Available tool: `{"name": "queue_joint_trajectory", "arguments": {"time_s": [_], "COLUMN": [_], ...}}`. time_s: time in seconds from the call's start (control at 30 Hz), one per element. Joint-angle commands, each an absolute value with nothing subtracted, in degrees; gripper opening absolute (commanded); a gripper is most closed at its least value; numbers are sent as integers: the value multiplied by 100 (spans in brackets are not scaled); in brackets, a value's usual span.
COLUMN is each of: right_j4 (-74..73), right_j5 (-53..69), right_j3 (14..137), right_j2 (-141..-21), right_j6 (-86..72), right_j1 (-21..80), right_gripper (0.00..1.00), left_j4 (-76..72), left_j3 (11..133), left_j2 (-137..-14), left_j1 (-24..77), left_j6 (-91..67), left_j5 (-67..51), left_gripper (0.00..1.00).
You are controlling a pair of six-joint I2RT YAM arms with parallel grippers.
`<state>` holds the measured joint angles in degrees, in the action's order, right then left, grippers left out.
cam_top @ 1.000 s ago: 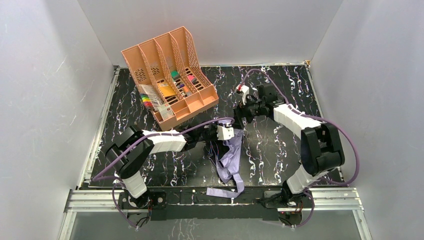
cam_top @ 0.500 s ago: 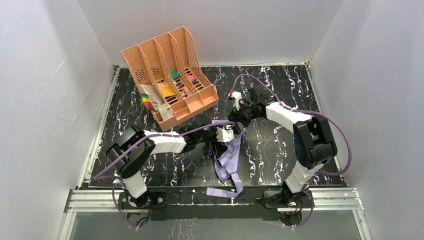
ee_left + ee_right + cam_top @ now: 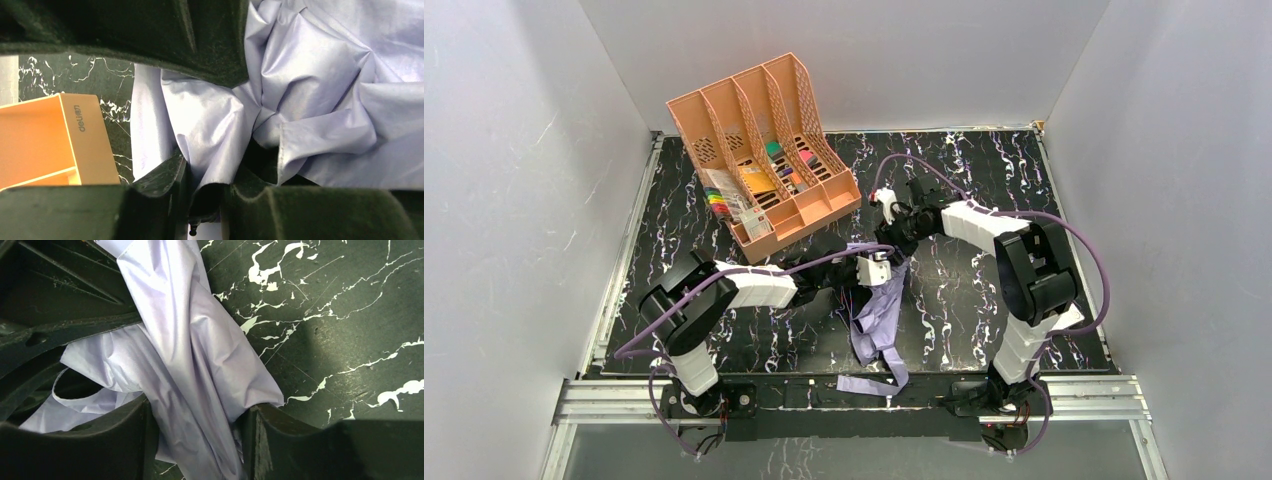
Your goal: Put away the umbrella
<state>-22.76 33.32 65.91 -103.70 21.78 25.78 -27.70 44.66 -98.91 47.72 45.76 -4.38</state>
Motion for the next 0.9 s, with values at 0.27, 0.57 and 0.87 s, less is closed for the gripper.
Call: {"name": "queue_joint_trajectory", "arguments": {"time_s": [0.27,0.57,0.87], "right_j4": [-2301,-1086,1232], "right_j5": [2123,958,786], "right_j3": [6185,5677,3672], "right_j2": [-10233,-9736,-8627], "right_j6": [2042,2295,4909], "right_j1": [2703,2905,3689], "right_gripper": [26,25,21], "left_j4": [-3268,-2697,-1693], "left_j3": [4191,3599,3479], "left_j2": [-9127,-7393,-6177], "left_j1": [4679,4664,4078], "left_j6": [3505,2651,1337], "left_j5": [391,656,504], "left_gripper": [40,56,62]}}
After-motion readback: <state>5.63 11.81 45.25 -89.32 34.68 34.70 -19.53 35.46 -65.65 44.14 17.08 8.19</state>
